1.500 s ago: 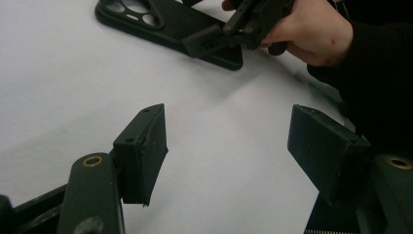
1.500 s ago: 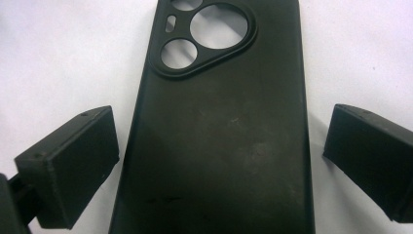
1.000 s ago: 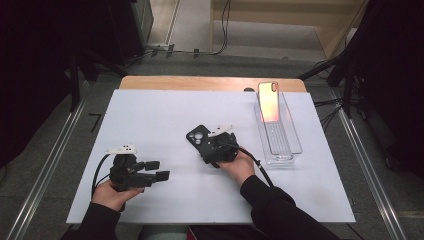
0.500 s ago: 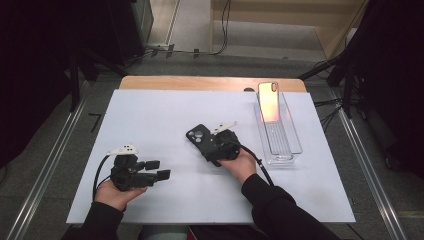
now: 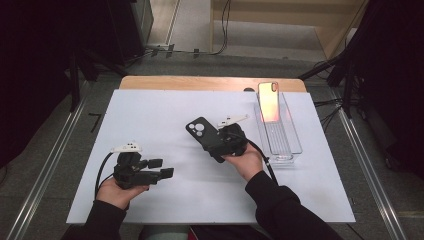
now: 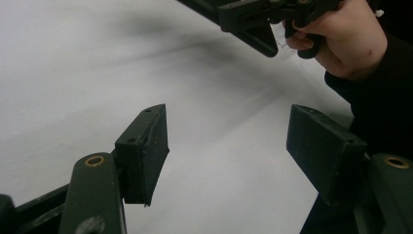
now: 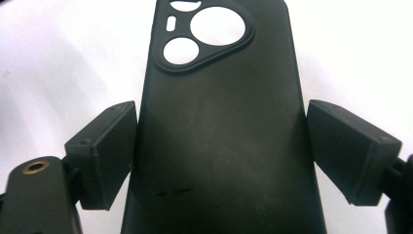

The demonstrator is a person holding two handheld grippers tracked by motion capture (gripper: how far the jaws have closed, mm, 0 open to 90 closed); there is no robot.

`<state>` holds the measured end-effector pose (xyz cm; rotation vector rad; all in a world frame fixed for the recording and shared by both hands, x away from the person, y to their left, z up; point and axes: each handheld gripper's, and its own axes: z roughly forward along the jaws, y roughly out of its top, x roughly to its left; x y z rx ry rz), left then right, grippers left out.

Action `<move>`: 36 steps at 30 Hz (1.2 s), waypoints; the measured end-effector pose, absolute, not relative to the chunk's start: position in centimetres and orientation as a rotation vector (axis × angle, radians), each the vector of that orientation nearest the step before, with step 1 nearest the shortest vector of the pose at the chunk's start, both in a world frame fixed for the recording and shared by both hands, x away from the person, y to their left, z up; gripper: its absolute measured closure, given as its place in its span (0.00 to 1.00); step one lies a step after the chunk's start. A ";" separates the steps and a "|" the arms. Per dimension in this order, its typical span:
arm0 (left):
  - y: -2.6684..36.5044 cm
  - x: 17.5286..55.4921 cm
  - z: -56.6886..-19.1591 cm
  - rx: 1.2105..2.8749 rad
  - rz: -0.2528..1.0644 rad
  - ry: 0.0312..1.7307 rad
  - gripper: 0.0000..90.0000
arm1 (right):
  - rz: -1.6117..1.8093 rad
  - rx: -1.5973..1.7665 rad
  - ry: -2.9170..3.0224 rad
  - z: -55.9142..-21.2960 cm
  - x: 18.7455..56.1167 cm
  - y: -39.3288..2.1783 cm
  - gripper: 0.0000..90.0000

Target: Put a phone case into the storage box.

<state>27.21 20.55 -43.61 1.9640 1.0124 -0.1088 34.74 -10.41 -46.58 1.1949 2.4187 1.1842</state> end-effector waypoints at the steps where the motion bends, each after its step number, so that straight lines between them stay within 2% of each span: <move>1: 20.5 27.3 -43.6 1.965 -0.116 1.012 0.35 | 1.196 1.206 2.413 -46.3 34.6 -10.6 0.15; 14: 19.3 27.9 -43.4 1.961 -0.172 1.018 0.34 | 1.258 1.234 2.392 -44.1 32.4 -13.1 0.14; 26: 17.5 28.4 -42.9 1.963 -0.196 1.012 0.34 | 1.305 1.335 2.376 -44.8 30.6 -14.0 0.14; 33: 16.2 29.3 -42.6 1.962 -0.120 1.024 0.34 | 1.333 1.409 2.348 -45.5 29.8 -13.7 0.14; 36: 15.9 29.8 -42.6 1.953 -0.138 1.043 0.34 | 1.347 1.419 2.326 -45.6 29.4 -13.5 0.14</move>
